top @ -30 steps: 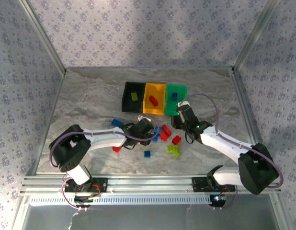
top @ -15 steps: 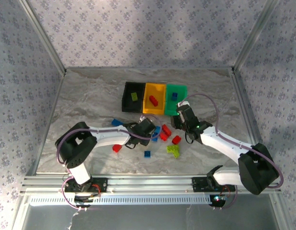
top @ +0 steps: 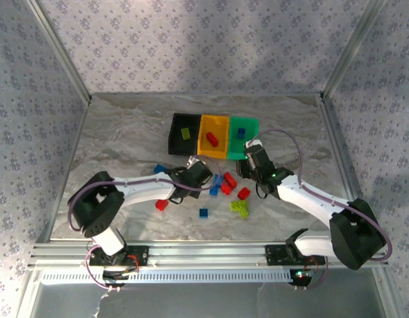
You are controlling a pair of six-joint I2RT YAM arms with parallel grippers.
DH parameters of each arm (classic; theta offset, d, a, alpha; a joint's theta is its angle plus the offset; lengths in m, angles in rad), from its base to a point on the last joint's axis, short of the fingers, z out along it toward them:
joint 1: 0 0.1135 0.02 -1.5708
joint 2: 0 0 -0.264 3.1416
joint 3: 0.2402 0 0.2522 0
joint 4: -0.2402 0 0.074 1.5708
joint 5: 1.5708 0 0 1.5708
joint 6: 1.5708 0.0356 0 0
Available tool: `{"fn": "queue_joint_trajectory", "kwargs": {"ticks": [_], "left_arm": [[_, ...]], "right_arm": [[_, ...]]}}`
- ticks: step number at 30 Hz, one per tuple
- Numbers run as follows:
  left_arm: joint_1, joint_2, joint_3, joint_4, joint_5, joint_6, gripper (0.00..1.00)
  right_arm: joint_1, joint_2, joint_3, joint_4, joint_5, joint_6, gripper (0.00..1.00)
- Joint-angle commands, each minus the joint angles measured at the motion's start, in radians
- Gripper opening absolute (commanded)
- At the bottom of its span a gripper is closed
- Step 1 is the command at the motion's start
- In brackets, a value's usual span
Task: Sort the legos into containers by color
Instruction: Pick up the lego from the center of the table, then place the lego in the container.
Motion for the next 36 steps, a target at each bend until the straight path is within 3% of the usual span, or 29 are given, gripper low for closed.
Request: {"fn": "queue_joint_trajectory", "kwargs": {"ticks": [1, 8, 11, 17, 21, 24, 28, 36], "left_arm": [[0.071, -0.072, 0.003, -0.034, -0.046, 0.043, 0.02], [0.295, -0.066, 0.12, -0.068, 0.05, 0.071, 0.03], [0.35, -0.008, 0.225, -0.096, 0.072, 0.098, 0.06], [0.375, 0.153, 0.462, -0.181, 0.04, 0.185, 0.09], [0.381, 0.262, 0.603, -0.252, -0.03, 0.237, 0.28], [0.381, 0.315, 0.685, -0.319, -0.08, 0.248, 0.35], [0.381, 0.275, 0.629, -0.259, -0.018, 0.247, 0.46], [0.381, 0.19, 0.509, -0.193, 0.045, 0.209, 0.46]], "right_arm": [[0.003, -0.013, -0.009, 0.001, 0.01, 0.015, 0.54], [0.004, -0.022, -0.004, -0.01, 0.014, 0.012, 0.54], [0.002, -0.028, -0.009, -0.013, 0.017, 0.012, 0.54], [0.004, -0.044, -0.005, -0.023, 0.007, 0.012, 0.54], [0.005, -0.053, 0.003, -0.045, 0.007, 0.01, 0.54], [0.005, -0.072, -0.005, -0.04, 0.008, 0.008, 0.54], [0.001, -0.07, 0.001, -0.049, 0.009, 0.008, 0.55], [0.003, -0.043, 0.002, -0.036, -0.005, 0.012, 0.55]]}}
